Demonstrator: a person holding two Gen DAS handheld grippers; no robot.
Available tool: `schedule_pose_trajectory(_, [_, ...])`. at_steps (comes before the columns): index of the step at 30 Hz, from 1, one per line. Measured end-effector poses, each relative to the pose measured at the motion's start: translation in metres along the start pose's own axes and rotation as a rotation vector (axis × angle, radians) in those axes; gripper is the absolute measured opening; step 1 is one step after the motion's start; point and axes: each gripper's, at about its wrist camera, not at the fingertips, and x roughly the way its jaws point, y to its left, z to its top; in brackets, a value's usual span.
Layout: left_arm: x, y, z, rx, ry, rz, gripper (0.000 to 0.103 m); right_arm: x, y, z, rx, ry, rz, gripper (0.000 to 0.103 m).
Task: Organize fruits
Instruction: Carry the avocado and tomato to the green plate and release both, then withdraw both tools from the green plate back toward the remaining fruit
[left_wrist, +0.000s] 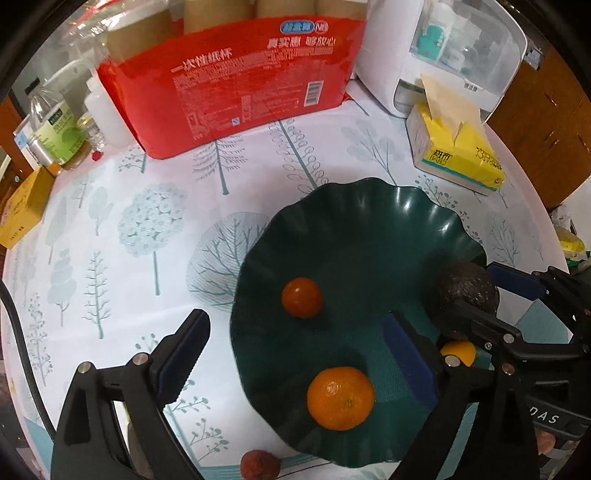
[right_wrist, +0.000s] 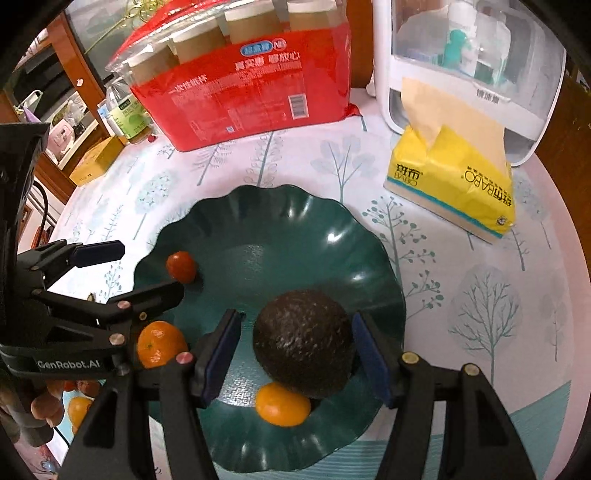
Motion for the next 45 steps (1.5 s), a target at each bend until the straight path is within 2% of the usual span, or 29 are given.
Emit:
schedule_pose_trajectory(6, [-0.024, 0.002, -0.006, -0.006, -0.026, -0.017, 0.099, -0.015, 0.005, -0.003, 0.000, -0.016, -0.004, 0.063])
schedule_pose_trajectory(11, [-0.052, -0.003, -0.012, 0.020, -0.073, -0.003, 0.100, -0.033, 0.012, -0.005, 0.010, -0.028, -0.003, 0.063])
schedule_pose_trajectory(15, [-0.078, -0.004, -0.017, 0.013, -0.108, -0.022, 0.100, -0.054, 0.019, -0.008, 0.006, -0.049, -0.010, 0.063])
schedule_pose_trajectory(24, [-0.139, 0.004, -0.032, 0.010, -0.180, -0.012, 0.100, -0.113, 0.039, -0.015, 0.005, -0.106, -0.013, 0.063])
schedule_pose_trajectory(32, [-0.194, 0.029, -0.059, -0.004, -0.214, 0.042, 0.100, -0.170, 0.070, -0.031, -0.014, -0.163, -0.040, 0.063])
schedule_pose_trajectory(38, [-0.217, 0.042, -0.083, -0.014, -0.226, 0.045, 0.100, -0.192, 0.098, -0.051, -0.037, -0.177, -0.062, 0.063])
schedule_pose_trajectory(45, [-0.236, 0.055, -0.113, -0.004, -0.244, 0.064, 0.100, -0.208, 0.125, -0.074, -0.056, -0.199, -0.045, 0.063])
